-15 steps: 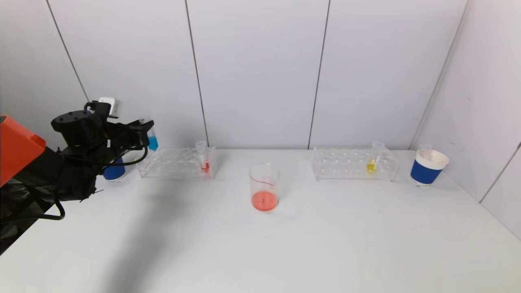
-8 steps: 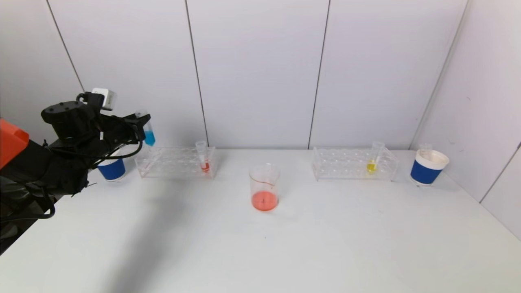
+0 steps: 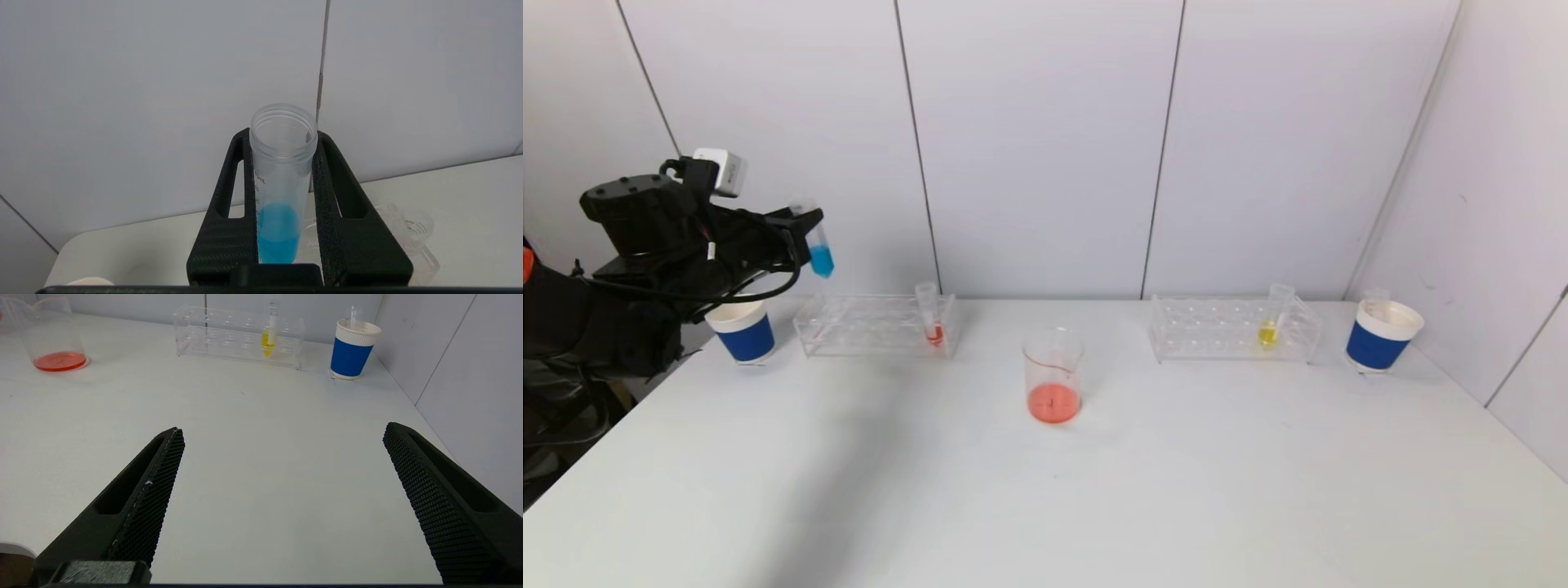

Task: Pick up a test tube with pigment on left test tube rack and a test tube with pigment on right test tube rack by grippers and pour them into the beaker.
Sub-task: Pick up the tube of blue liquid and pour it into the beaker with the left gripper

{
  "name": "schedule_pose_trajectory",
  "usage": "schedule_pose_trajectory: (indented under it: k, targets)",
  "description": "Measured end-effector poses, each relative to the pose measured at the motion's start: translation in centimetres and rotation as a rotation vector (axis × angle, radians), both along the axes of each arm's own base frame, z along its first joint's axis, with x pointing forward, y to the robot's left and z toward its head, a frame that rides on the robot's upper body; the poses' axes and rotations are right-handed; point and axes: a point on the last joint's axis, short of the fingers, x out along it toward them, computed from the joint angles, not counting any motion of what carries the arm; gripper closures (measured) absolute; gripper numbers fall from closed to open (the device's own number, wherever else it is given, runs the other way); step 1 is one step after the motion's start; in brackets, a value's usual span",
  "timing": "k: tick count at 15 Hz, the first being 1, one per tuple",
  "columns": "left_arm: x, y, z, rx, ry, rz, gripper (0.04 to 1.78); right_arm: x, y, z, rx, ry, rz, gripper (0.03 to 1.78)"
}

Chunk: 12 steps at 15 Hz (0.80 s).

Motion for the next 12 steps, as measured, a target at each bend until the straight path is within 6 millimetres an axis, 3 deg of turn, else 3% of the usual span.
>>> schedule_pose_trajectory:
  k: [12]
  targets:
    - [-2.2, -3.6, 2.9, 0.010, -0.004, -0.109, 1.40, 0.0, 0.0, 0.0, 0.000, 0.000, 0.000, 0.04]
